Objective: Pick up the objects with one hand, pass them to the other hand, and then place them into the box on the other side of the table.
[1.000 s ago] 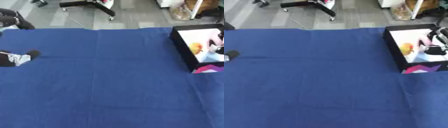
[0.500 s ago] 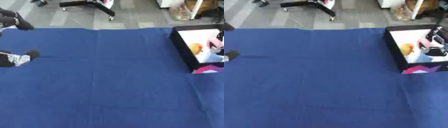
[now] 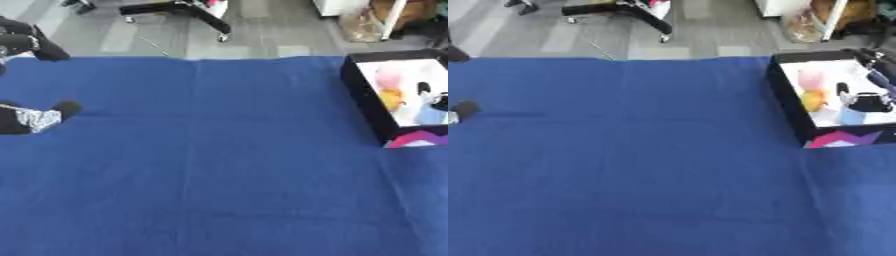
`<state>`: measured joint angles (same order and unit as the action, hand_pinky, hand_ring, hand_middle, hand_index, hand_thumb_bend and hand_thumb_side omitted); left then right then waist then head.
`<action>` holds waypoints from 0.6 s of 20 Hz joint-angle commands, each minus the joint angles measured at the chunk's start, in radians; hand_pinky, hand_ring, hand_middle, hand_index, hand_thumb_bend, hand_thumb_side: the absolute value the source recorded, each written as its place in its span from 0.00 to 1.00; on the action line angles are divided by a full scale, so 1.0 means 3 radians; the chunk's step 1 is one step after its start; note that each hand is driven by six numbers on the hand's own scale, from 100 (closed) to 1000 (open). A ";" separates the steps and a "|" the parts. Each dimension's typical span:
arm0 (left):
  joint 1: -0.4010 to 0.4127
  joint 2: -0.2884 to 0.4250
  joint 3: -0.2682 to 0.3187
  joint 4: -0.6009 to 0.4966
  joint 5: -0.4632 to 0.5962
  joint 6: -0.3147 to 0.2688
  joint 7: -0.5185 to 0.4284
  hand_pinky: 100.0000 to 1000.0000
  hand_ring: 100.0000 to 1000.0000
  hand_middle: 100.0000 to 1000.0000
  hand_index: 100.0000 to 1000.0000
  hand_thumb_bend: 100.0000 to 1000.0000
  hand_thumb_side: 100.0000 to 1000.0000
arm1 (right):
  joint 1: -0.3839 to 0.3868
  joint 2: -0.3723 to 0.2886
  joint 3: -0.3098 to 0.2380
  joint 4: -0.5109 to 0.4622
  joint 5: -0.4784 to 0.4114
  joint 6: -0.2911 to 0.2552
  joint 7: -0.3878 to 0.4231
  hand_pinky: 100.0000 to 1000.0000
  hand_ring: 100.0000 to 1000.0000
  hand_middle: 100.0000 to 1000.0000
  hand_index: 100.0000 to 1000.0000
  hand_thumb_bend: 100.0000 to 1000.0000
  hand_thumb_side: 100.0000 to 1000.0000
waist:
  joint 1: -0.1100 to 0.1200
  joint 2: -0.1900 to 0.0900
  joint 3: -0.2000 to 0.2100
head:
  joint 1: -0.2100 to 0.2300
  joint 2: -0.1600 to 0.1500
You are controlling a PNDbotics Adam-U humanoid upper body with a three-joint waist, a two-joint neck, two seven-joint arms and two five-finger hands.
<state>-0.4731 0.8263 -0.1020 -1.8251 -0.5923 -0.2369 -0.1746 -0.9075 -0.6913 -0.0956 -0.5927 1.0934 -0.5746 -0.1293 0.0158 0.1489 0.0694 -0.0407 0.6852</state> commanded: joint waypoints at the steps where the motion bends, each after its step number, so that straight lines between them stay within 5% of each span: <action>1: -0.0021 0.0089 0.0054 -0.0031 -0.0010 0.0003 -0.0005 0.76 0.54 0.52 0.70 0.35 0.43 | -0.0081 -0.0119 0.0008 -0.0100 -0.0045 -0.0016 0.0033 1.00 0.94 0.86 1.00 0.00 0.19 | -0.0009 -0.0073 0.0002 | 0.0008 0.0005; 12: 0.0020 0.0085 0.0090 -0.0027 -0.0007 0.0024 0.0021 0.76 0.54 0.51 0.70 0.34 0.43 | -0.0055 -0.0157 0.0012 -0.0211 -0.0145 -0.0093 0.0045 1.00 0.94 0.84 0.99 0.00 0.11 | -0.0008 -0.0078 -0.0002 | 0.0028 0.0000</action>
<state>-0.4589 0.8263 -0.0956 -1.8247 -0.5949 -0.2339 -0.1716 -0.9057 -0.6930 -0.0916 -0.6288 1.0619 -0.5950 -0.1129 0.0156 0.1480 0.0690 -0.0356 0.6852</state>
